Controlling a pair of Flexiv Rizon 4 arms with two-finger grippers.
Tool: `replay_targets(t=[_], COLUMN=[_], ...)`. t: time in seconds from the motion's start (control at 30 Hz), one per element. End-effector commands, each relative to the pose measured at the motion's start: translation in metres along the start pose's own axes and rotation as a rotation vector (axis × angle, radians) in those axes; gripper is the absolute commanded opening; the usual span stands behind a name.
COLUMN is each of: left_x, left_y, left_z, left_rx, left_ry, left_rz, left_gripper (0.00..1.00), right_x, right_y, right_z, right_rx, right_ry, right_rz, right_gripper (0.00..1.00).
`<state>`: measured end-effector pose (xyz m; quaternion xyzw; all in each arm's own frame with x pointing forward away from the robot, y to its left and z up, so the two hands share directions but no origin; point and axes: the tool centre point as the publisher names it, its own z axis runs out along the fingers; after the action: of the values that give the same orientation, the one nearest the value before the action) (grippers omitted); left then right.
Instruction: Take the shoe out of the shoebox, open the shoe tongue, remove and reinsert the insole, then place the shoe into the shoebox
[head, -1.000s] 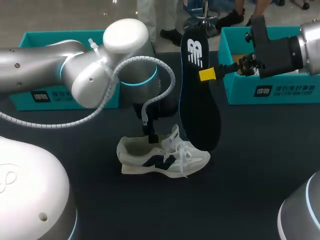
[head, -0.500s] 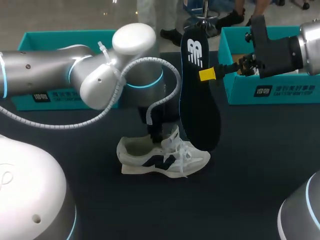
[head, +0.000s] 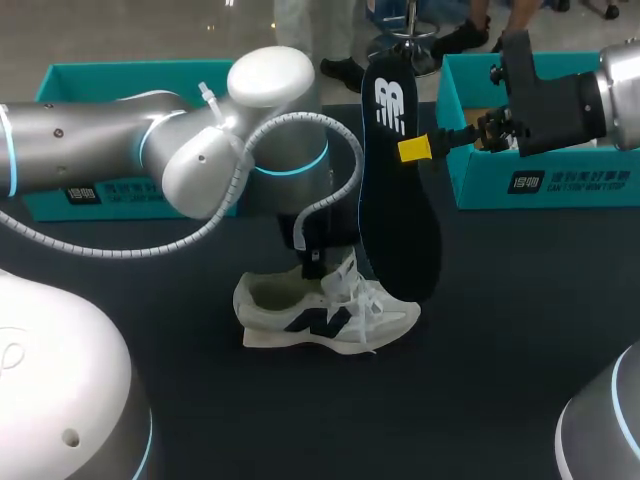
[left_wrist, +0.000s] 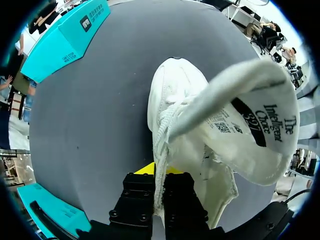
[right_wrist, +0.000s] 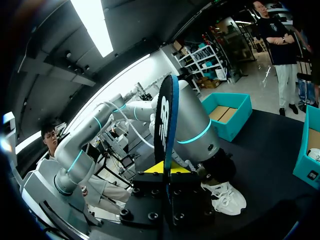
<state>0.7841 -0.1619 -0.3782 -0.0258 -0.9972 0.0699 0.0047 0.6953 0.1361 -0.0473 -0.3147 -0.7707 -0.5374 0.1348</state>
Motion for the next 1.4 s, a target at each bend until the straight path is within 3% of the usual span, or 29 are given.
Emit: replay_targets(t=[0.03, 0.3, 0.5, 0.87, 0.9, 0.97, 1.0, 1.03, 1.07, 1.4], left_x=[0.0, 0.0, -0.016, -0.028, -0.029, -0.033, -0.035, -0.037, -0.038, -0.052], left_y=[0.001, 0.001, 0.006, 0.007, 0.005, 0.004, 0.004, 0.003, 0.002, -0.009], left_z=[0.0, 0.0, -0.013, -0.038, -0.039, -0.041, -0.043, -0.044, -0.045, -0.047], left_rx=[0.001, 0.001, -0.024, -0.057, -0.014, -0.029, -0.001, -0.039, -0.003, -0.085], left_ry=[-0.001, -0.001, 0.041, 0.255, 0.278, 0.329, 0.343, 0.354, 0.37, 0.467], left_rz=[0.002, 0.002, 0.127, 0.54, 0.584, 0.715, 0.722, 0.804, 0.817, 1.182], left_gripper=[0.0, 0.0, 0.0, 0.0, 0.0, 0.0, 0.0, 0.0, 0.0, 0.0], right_x=[-0.001, -0.001, -0.001, -0.001, -0.001, -0.001, -0.001, -0.001, -0.001, -0.001], right_y=[0.002, 0.002, 0.002, 0.002, 0.002, 0.002, 0.002, 0.002, 0.002, 0.002], right_z=[0.003, 0.003, 0.003, 0.003, 0.003, 0.003, 0.003, 0.003, 0.003, 0.003], right_rx=[0.003, 0.003, 0.003, 0.003, 0.003, 0.003, 0.003, 0.003, 0.003, 0.003], right_ry=[-0.001, -0.001, -0.001, -0.001, -0.001, -0.001, -0.001, -0.001, -0.001, -0.001], right_rz=[0.001, 0.001, 0.001, 0.001, 0.001, 0.001, 0.001, 0.001, 0.001, 0.001], right_gripper=[0.0, 0.0, 0.0, 0.0, 0.0, 0.0, 0.0, 0.0, 0.0, 0.0])
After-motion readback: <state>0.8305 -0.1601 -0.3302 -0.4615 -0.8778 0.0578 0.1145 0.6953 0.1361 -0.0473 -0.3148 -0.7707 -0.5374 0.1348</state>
